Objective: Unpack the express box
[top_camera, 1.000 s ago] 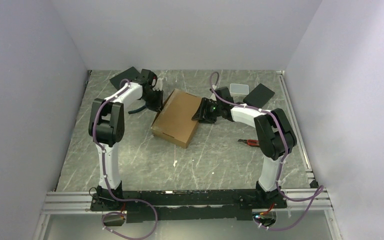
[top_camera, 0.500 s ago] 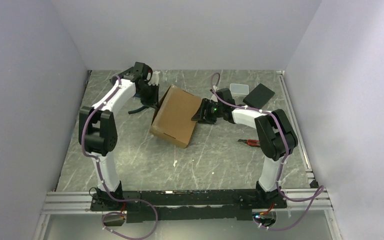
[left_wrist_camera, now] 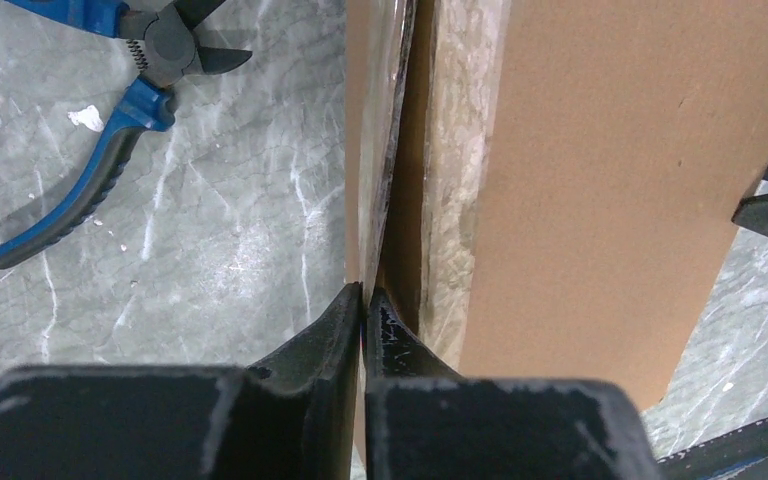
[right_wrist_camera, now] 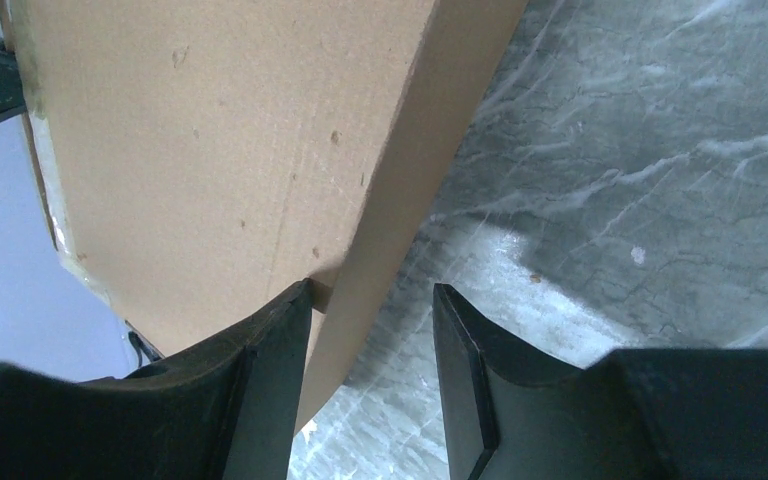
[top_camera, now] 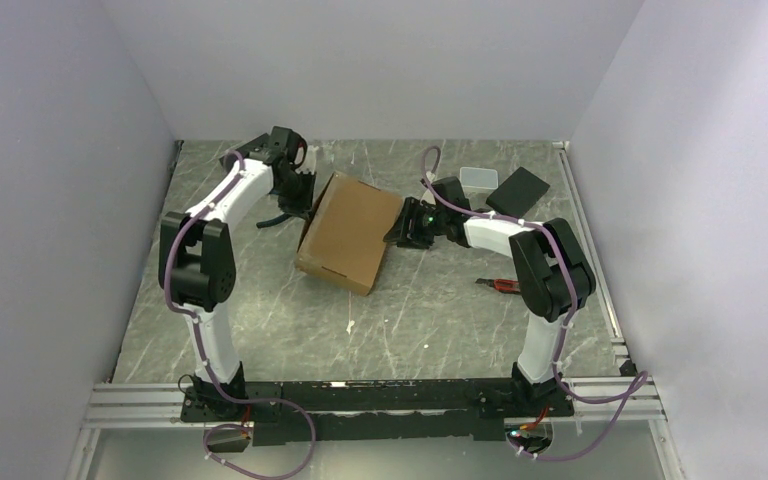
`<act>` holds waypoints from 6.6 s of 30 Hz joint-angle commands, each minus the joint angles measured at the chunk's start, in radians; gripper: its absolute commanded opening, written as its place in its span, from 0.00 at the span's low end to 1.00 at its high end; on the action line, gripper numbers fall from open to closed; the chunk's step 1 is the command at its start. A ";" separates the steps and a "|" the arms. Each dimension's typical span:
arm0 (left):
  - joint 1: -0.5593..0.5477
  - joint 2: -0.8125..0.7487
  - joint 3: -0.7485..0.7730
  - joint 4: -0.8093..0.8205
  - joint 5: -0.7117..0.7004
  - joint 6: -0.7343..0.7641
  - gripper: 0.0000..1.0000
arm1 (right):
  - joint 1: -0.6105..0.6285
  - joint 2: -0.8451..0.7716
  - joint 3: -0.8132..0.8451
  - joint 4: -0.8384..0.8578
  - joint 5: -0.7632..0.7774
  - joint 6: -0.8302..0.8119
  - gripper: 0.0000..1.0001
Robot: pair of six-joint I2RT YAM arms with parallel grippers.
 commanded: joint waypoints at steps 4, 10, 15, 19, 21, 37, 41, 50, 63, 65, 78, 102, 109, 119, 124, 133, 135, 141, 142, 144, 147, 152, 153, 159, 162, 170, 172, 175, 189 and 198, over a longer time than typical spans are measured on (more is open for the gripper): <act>0.004 -0.030 -0.076 0.102 0.128 -0.096 0.12 | 0.005 -0.061 0.002 -0.133 0.146 -0.082 0.52; -0.041 -0.039 -0.273 0.316 0.290 -0.288 0.16 | 0.006 -0.170 0.038 -0.199 0.226 -0.146 0.70; -0.023 -0.095 -0.313 0.335 0.295 -0.304 0.55 | -0.001 -0.091 0.128 -0.276 0.224 -0.220 0.81; 0.041 -0.067 -0.242 0.328 0.306 -0.292 0.61 | -0.019 -0.025 0.176 -0.256 0.158 -0.242 0.82; 0.056 -0.036 -0.188 0.353 0.313 -0.305 0.60 | -0.025 0.005 0.199 -0.254 0.153 -0.237 0.79; 0.042 0.004 -0.165 0.470 0.216 -0.335 0.57 | -0.048 0.120 0.296 -0.233 0.109 -0.201 0.70; 0.040 0.104 -0.023 0.484 0.236 -0.330 0.51 | -0.048 0.139 0.311 -0.227 0.097 -0.196 0.70; 0.039 0.260 0.144 0.493 0.207 -0.309 0.49 | -0.050 0.147 0.322 -0.230 0.112 -0.203 0.61; 0.034 0.330 0.189 0.474 0.142 -0.320 0.45 | -0.051 0.153 0.325 -0.236 0.118 -0.200 0.51; 0.037 0.339 0.198 0.466 0.114 -0.328 0.43 | -0.050 0.156 0.326 -0.244 0.130 -0.196 0.49; 0.036 0.351 0.218 0.427 -0.052 -0.262 0.37 | -0.058 0.173 0.303 -0.257 0.159 -0.150 0.36; 0.112 0.354 0.156 0.394 0.033 -0.277 0.36 | -0.083 0.187 0.265 -0.235 0.139 -0.106 0.31; 0.108 0.311 0.215 0.353 0.185 -0.290 0.59 | -0.080 0.165 0.281 -0.224 0.088 -0.138 0.33; 0.109 -0.076 -0.049 0.299 0.183 -0.271 0.75 | -0.066 0.122 0.306 -0.257 0.107 -0.177 0.44; 0.103 -0.279 -0.340 0.353 0.276 -0.287 0.74 | -0.049 0.079 0.280 -0.269 0.126 -0.197 0.55; 0.082 -0.271 -0.441 0.389 0.375 -0.298 0.59 | -0.008 0.007 0.164 -0.251 0.099 -0.201 0.60; 0.068 -0.264 -0.442 0.385 0.346 -0.292 0.59 | -0.004 0.007 0.153 -0.245 0.099 -0.200 0.56; 0.065 -0.263 -0.476 0.400 0.273 -0.297 0.47 | -0.002 0.017 0.147 -0.242 0.101 -0.204 0.44; 0.065 -0.261 -0.477 0.399 0.264 -0.295 0.45 | -0.002 0.019 0.147 -0.241 0.102 -0.204 0.44; 0.065 -0.254 -0.479 0.387 0.247 -0.289 0.43 | -0.002 0.023 0.148 -0.241 0.104 -0.205 0.43; 0.065 -0.246 -0.488 0.380 0.242 -0.281 0.41 | -0.002 0.031 0.148 -0.239 0.102 -0.204 0.43; 0.061 -0.236 -0.499 0.375 0.251 -0.274 0.39 | -0.002 0.033 0.149 -0.236 0.103 -0.202 0.42; 0.059 -0.235 -0.500 0.373 0.247 -0.272 0.39 | -0.001 0.034 0.150 -0.238 0.102 -0.202 0.42; 0.057 -0.235 -0.510 0.326 0.177 -0.256 0.32 | -0.002 0.034 0.150 -0.238 0.107 -0.201 0.42; 0.057 -0.239 -0.518 0.314 0.154 -0.250 0.31 | -0.002 0.038 0.148 -0.238 0.109 -0.200 0.41; 0.058 -0.224 -0.526 0.260 0.037 -0.236 0.31 | -0.001 0.038 0.142 -0.240 0.121 -0.198 0.40; 0.059 -0.223 -0.530 0.260 0.025 -0.235 0.31 | -0.001 0.038 0.141 -0.238 0.120 -0.198 0.40; 0.061 -0.220 -0.532 0.258 0.025 -0.234 0.31 | -0.001 0.038 0.141 -0.236 0.120 -0.198 0.40; 0.091 -0.096 -0.336 0.372 0.323 -0.292 0.50 | 0.001 0.026 0.140 -0.229 0.109 -0.202 0.39; 0.106 0.123 -0.148 0.365 0.294 -0.299 0.40 | 0.001 0.030 0.143 -0.225 0.103 -0.202 0.39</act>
